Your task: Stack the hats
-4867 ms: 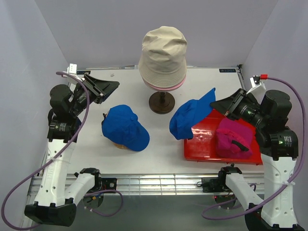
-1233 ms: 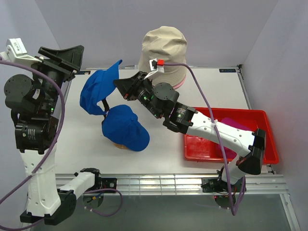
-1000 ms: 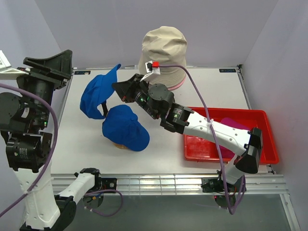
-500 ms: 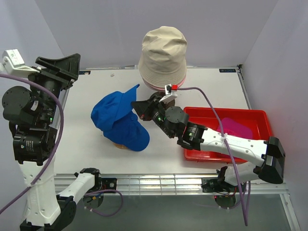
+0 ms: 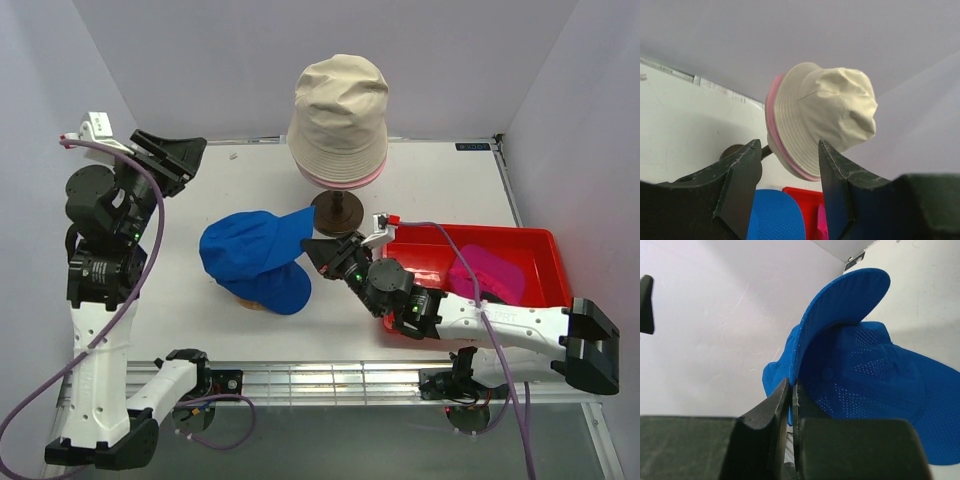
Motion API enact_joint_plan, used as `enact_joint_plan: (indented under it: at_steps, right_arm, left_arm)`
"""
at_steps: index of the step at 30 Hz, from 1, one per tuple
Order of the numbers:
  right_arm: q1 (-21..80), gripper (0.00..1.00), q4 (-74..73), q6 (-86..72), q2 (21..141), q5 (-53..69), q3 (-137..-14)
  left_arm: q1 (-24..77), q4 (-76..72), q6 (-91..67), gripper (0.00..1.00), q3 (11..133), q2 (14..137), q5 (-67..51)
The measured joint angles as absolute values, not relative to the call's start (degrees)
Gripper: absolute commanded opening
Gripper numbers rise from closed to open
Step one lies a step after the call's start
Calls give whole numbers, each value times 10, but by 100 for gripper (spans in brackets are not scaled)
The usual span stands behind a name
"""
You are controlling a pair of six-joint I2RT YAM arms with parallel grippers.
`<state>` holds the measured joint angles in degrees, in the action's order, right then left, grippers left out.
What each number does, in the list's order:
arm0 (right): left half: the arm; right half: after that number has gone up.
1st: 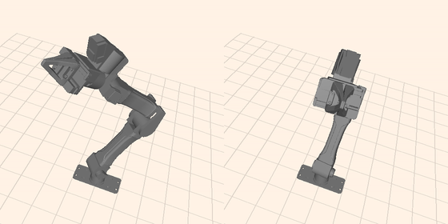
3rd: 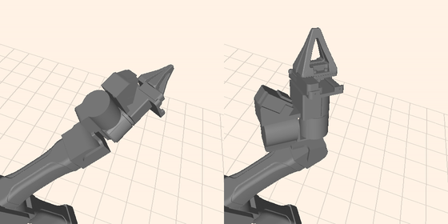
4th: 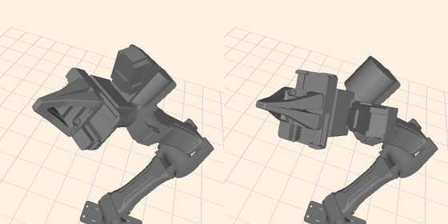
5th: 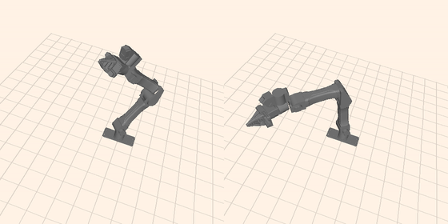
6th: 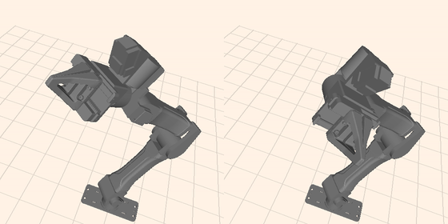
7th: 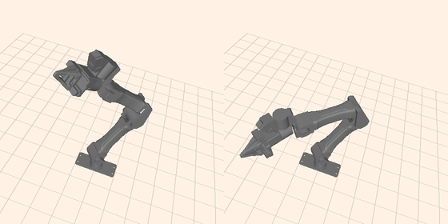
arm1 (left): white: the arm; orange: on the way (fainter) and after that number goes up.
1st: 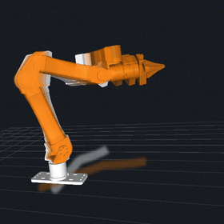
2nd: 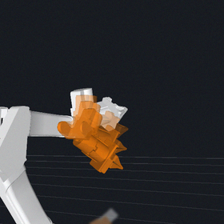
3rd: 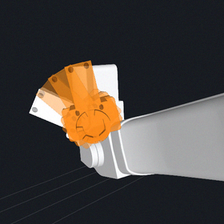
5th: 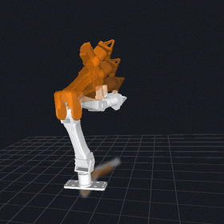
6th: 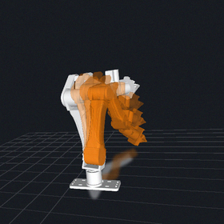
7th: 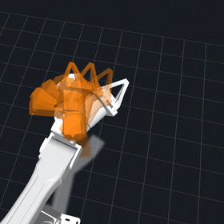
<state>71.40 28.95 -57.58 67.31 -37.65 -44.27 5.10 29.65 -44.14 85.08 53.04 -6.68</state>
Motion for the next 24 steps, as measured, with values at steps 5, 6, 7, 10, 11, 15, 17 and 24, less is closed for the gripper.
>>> enact_joint_plan:
  at_steps: [5, 6, 7, 10, 11, 15, 17, 24]
  right_arm:
    - [715, 8, 304, -611, 650, -385, -397]
    - [715, 8, 306, -616, 647, -387, -390]
    - [715, 8, 309, -623, 644, -387, -383]
    - [715, 8, 313, -640, 638, -389, -367]
    - [715, 8, 314, -644, 636, -390, -363]
    - [715, 8, 319, -667, 633, -390, -346]
    - [715, 8, 319, -677, 633, -390, -336]
    - [715, 8, 325, -695, 634, -378, -319]
  left_arm:
    - [51, 284, -461, 52, 778, 532, -99]
    - [51, 284, -464, 51, 767, 533, -104]
    - [51, 284, -468, 50, 753, 534, -110]
    - [51, 285, -473, 45, 723, 541, -123]
    - [51, 285, -474, 44, 714, 546, -128]
    - [51, 288, -475, 40, 675, 565, -145]
    - [51, 289, -474, 39, 662, 574, -152]
    - [51, 293, -467, 34, 632, 599, -173]
